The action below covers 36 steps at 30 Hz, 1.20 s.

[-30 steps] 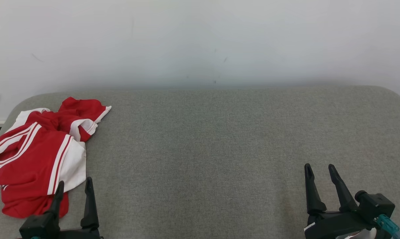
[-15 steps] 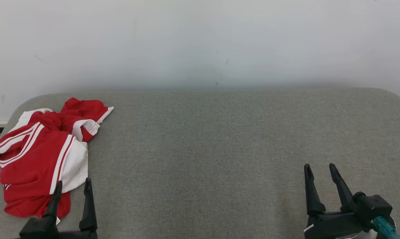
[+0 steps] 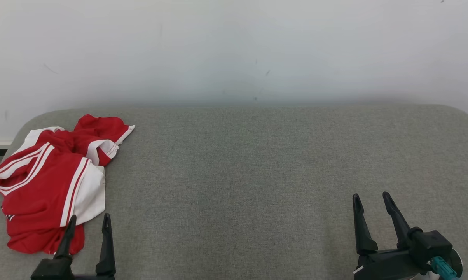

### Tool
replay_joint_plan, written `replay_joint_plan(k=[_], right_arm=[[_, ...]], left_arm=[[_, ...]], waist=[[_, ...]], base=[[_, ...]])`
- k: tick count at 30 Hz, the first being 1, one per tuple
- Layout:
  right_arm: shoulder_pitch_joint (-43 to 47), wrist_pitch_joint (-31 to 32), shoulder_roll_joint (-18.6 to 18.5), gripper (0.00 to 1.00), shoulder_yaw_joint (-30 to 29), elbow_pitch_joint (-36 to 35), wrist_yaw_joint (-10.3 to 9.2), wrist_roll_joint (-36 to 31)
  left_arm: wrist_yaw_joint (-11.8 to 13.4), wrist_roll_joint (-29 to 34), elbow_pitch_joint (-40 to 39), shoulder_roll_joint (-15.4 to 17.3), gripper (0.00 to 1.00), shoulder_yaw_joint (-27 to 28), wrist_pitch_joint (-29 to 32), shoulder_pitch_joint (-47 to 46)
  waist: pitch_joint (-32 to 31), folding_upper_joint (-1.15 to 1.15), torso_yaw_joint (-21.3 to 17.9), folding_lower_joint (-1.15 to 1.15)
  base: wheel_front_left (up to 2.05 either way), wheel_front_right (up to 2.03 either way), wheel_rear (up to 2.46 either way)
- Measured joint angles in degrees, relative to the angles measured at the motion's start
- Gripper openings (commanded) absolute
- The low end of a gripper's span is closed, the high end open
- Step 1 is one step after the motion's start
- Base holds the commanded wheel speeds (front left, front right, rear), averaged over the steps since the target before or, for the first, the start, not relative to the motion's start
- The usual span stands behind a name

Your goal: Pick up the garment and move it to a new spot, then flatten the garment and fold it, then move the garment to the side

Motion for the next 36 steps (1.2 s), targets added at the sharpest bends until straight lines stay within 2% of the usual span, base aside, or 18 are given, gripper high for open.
replay_joint_plan(k=[7,15,30,36], right_arm=[[0.04,-0.82,0.02,1.0,0.14,0.44,0.0,-0.86],[0.07,-0.93,0.04,1.0,0.27,1.05,0.0,2.16],[0.09,-0.93,0.07,1.0,0.56,1.44,0.0,3.15],[0.36,-0.94,0.08,1.0,0.83,1.71,0.0,3.67]], left_arm=[[-0.09,1.98,0.26,-0.43,1.0,0.48,-0.91,-0.01],[-1.01,-0.14,0.42,-1.26,1.0,1.69,-0.91,-0.01],[-1.36,-0.88,0.83,-1.2,1.0,1.87,-0.91,-0.01],[-1.42,-0.9,1.58,-0.92,1.0,1.85,-0.91,-0.18]], waist=[[-0.23,0.0,0.29,0.0],[-0.46,0.0,0.54,0.0],[-0.43,0.0,1.1,0.01],[-0.31,0.0,2.91,0.01]], base=[[0.0,0.0,0.0],[0.0,0.0,0.0],[0.0,0.0,0.0],[0.0,0.0,0.0]])
